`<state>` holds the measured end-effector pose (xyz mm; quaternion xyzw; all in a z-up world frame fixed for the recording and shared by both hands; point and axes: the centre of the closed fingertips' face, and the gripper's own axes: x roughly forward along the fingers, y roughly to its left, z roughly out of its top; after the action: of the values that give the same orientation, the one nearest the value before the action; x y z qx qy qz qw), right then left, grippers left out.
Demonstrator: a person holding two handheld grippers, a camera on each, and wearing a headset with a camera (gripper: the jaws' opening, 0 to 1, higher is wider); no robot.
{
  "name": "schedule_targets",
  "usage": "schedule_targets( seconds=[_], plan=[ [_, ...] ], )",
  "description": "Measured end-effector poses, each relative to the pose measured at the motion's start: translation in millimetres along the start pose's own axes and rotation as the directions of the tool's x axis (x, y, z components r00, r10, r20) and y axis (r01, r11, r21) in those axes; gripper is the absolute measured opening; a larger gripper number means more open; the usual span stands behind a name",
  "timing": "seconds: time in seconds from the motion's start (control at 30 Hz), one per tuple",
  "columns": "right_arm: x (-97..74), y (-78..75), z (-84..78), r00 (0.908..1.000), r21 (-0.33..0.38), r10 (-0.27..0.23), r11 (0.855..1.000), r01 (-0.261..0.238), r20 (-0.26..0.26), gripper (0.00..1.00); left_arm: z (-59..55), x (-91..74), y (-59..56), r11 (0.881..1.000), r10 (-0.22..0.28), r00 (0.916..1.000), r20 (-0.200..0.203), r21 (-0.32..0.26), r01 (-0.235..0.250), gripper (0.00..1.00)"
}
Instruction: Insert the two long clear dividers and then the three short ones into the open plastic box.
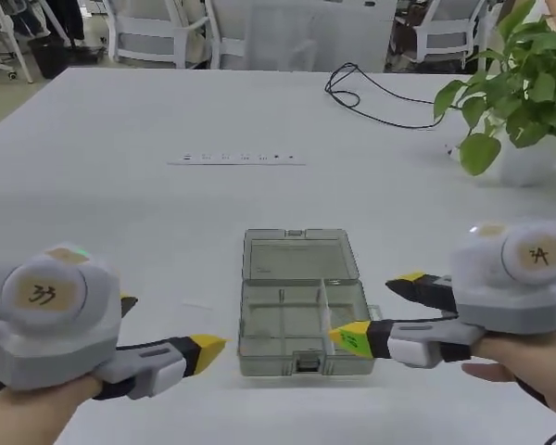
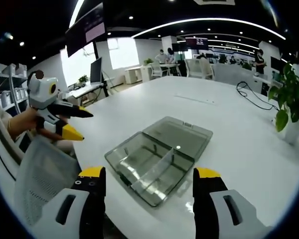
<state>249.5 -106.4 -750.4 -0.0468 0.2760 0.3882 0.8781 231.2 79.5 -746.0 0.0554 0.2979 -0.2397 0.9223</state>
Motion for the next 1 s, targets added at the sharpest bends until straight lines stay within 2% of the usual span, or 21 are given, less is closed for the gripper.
schedule_targets(
  seconds=[0.1,0.2,0.47,0.63,0.8,1.0],
  plan=[
    [-0.8,0.9,0.7,1.0,0.001,0.002,1.0,-0.002,0.004,0.72,-6.6,4.3,0.8,1.0,0.0,0.9994,-0.034,-0.017,-0.001,0.66],
    [-2.2,0.9,1.6,0.9999,-0.003,0.001,1.0,-0.001,0.011,0.72,-16.5,11.0,4.6,1.0,0.009,0.9961,-0.088,-0.001,-0.01,0.62],
    [-4.6,-0.3,-1.4,0.9999,-0.029,-0.013,0.999,0.013,0.008,0.71,-29.9,24.8,17.1,0.999,0.028,0.9891,-0.145,-0.015,-0.03,0.56],
    [-5.4,-1.3,-3.1,0.9998,0.002,-0.014,1.0,0.014,0.011,0.7,-38.7,33.2,25.3,0.998,0.049,0.9815,-0.185,-0.032,-0.055,0.53],
    [-6.9,-0.9,-3.2,0.9997,0.016,-0.017,1.0,0.016,0.017,0.7,-47.0,41.2,28.7,0.996,0.046,0.9741,-0.222,-0.065,-0.062,0.48],
    [-7.8,-6.0,-6.4,0.9994,0.032,-0.032,0.999,0.032,0.011,0.69,-58.1,50.1,29.2,0.997,0.046,0.9628,-0.266,-0.051,-0.062,0.44]
  ],
)
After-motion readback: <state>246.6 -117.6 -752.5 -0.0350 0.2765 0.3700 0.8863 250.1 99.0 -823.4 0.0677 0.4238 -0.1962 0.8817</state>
